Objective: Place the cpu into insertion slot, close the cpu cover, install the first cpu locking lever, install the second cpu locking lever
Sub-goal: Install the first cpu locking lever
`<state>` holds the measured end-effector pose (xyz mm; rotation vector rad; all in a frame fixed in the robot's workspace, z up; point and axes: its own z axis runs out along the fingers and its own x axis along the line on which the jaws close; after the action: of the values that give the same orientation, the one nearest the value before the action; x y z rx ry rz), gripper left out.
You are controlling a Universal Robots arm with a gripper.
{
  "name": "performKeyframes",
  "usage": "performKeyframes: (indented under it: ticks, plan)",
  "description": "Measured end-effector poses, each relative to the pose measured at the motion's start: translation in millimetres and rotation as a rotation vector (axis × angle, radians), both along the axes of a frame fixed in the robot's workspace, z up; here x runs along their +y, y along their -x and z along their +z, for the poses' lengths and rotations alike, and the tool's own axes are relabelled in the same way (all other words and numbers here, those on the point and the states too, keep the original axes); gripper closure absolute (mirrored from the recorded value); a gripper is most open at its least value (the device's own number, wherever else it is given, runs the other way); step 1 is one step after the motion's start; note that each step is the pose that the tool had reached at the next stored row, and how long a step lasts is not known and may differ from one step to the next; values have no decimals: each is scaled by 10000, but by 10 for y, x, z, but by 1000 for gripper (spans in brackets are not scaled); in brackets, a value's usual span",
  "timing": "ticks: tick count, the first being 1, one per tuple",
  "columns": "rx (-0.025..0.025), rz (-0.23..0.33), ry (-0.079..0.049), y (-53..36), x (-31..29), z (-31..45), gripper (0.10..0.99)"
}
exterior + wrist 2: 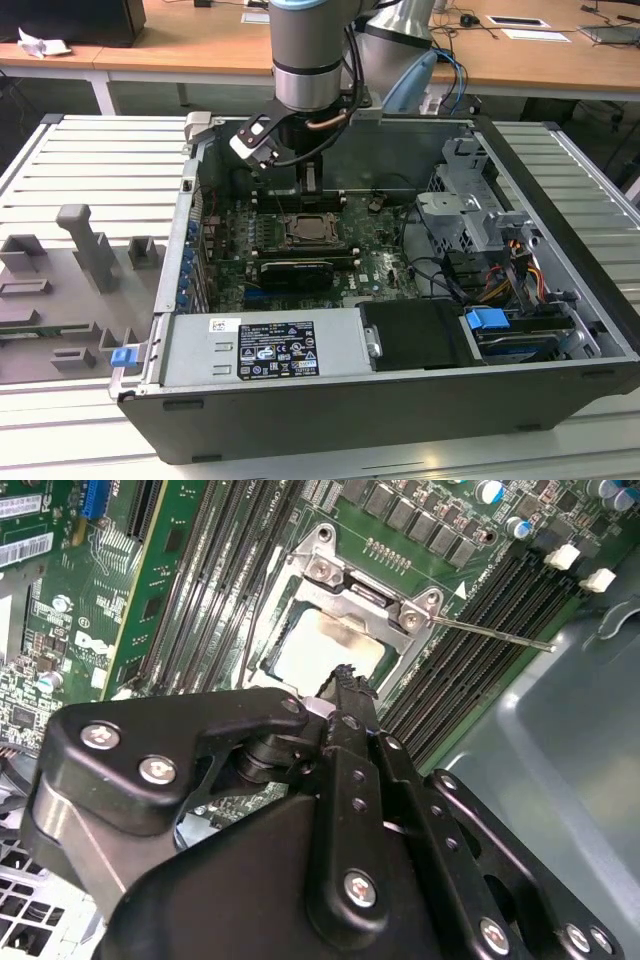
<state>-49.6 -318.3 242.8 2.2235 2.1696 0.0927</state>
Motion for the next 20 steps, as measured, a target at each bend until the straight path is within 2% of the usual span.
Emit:
performKeyframes:
  ticks: [7,20]
  plan:
    - [0,-1,2,0,0,11,980]
    - [1,-1,2,1,0,83,980]
